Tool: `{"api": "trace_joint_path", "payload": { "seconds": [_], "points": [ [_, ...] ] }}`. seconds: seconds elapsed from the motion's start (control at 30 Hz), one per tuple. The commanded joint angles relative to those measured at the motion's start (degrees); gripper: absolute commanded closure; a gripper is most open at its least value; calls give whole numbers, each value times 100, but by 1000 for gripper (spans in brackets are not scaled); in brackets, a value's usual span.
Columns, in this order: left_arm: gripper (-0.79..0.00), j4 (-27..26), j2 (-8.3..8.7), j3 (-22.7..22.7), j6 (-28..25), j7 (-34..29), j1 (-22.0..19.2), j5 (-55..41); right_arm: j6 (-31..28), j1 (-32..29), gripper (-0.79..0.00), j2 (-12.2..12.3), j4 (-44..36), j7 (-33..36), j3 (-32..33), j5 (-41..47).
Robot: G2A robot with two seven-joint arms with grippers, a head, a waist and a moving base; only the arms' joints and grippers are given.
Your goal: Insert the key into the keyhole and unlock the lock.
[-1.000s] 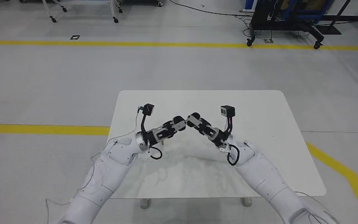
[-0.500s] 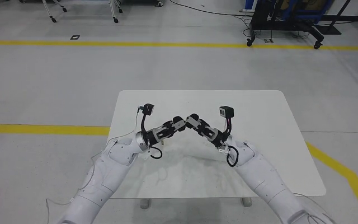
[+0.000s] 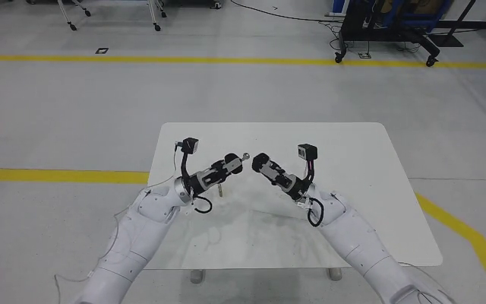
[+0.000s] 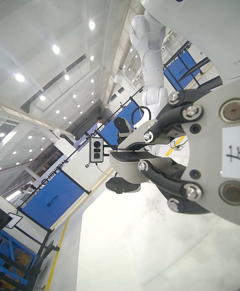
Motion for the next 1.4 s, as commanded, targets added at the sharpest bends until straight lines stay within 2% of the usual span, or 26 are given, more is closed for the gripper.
{"api": "trace_joint_path", "payload": {
  "seconds": [0.0,0.13,0.2,0.27,0.37,0.47,0.57,0.63,0.77,0.83,0.87,0.9,0.93,0.97,1.0,1.03,1.37],
  "points": [
    [0,-11,19,-34,29,-95,2,-50,63,20,-785,10,-27,19,33,-139],
    [0,-56,53,-74,91,-333,15,-230,240,24,-785,187,-407,76,623,-1571],
    [0,-79,71,-72,133,-534,19,-373,208,-173,-785,308,-703,99,1017,-1943],
    [0,-67,83,-29,215,-682,8,-188,267,-334,-785,450,-1002,480,1393,-2258],
    [0,-123,81,160,309,-1013,-50,163,437,-572,-785,618,-1470,1211,1720,-2285],
    [0,-104,82,325,387,-1374,-147,353,723,-627,-785,736,-1737,2102,1795,-2128],
    [0,-54,85,406,378,-1527,-234,509,990,-565,-782,799,-1804,2699,1755,-2088],
    [0,-15,88,427,361,-1510,-270,632,1205,-513,-785,816,-1816,2691,1776,-2466],
    [0,-2,83,431,267,-1168,-277,1021,1044,-484,-776,819,-1774,2767,1578,-2550],
    [0,-22,78,486,231,-1146,-273,1087,999,-435,-723,819,-1709,2825,1484,-2492],
    [0,-22,77,516,235,-1163,-278,1135,974,-406,-662,819,-1671,2859,1435,-2438],
    [0,-20,76,540,241,-1161,-281,1157,943,-375,-646,818,-1627,2893,1386,-2355],
    [0,-22,74,572,246,-1174,-284,1181,891,-343,-542,817,-1584,2942,1330,-2241],
    [0,-26,72,597,240,-1177,-289,1194,846,-302,-474,817,-1530,3012,1276,-2132],
    [0,-28,71,618,227,-1176,-291,1197,810,-258,-409,818,-1478,3083,1226,-2023],
    [0,-25,71,632,217,-1170,-293,1191,790,-214,-379,821,-1424,3146,1184,-1938],
    [0,-30,91,719,171,-1143,-316,1222,726,53,-231,832,-1110,3313,875,-1549]
  ]
}}
